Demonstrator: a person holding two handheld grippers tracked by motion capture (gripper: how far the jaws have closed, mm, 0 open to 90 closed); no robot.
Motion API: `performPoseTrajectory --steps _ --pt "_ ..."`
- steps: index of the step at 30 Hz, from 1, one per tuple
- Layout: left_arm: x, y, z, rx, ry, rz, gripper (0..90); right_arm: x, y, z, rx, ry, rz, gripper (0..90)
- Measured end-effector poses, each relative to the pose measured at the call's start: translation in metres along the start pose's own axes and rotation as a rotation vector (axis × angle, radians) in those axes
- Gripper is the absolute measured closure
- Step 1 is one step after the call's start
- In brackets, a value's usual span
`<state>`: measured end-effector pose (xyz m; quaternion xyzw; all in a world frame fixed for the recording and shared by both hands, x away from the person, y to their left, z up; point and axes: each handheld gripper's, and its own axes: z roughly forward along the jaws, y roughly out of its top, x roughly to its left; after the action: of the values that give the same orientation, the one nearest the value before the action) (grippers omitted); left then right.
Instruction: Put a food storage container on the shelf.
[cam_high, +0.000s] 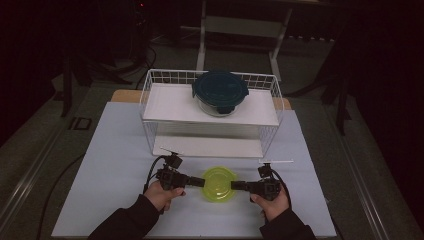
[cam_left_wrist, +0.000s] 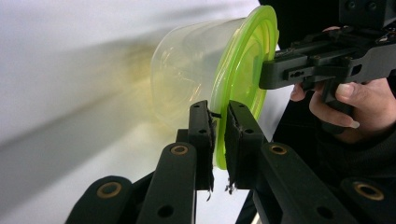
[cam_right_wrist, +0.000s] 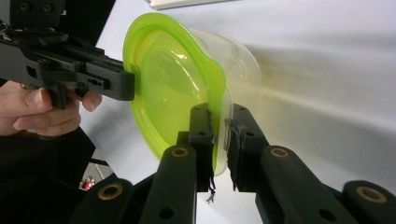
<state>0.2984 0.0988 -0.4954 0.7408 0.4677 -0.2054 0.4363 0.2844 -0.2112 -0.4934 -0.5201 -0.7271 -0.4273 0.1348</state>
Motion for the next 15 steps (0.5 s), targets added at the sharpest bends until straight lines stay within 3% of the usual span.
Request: performPoseTrajectory --steps 15 --pt "-0.020 0.012 -0.019 -0.018 -0.046 0.037 81.4 0.021 0.011 -0.021 -0.032 0.012 -0.041 81.0"
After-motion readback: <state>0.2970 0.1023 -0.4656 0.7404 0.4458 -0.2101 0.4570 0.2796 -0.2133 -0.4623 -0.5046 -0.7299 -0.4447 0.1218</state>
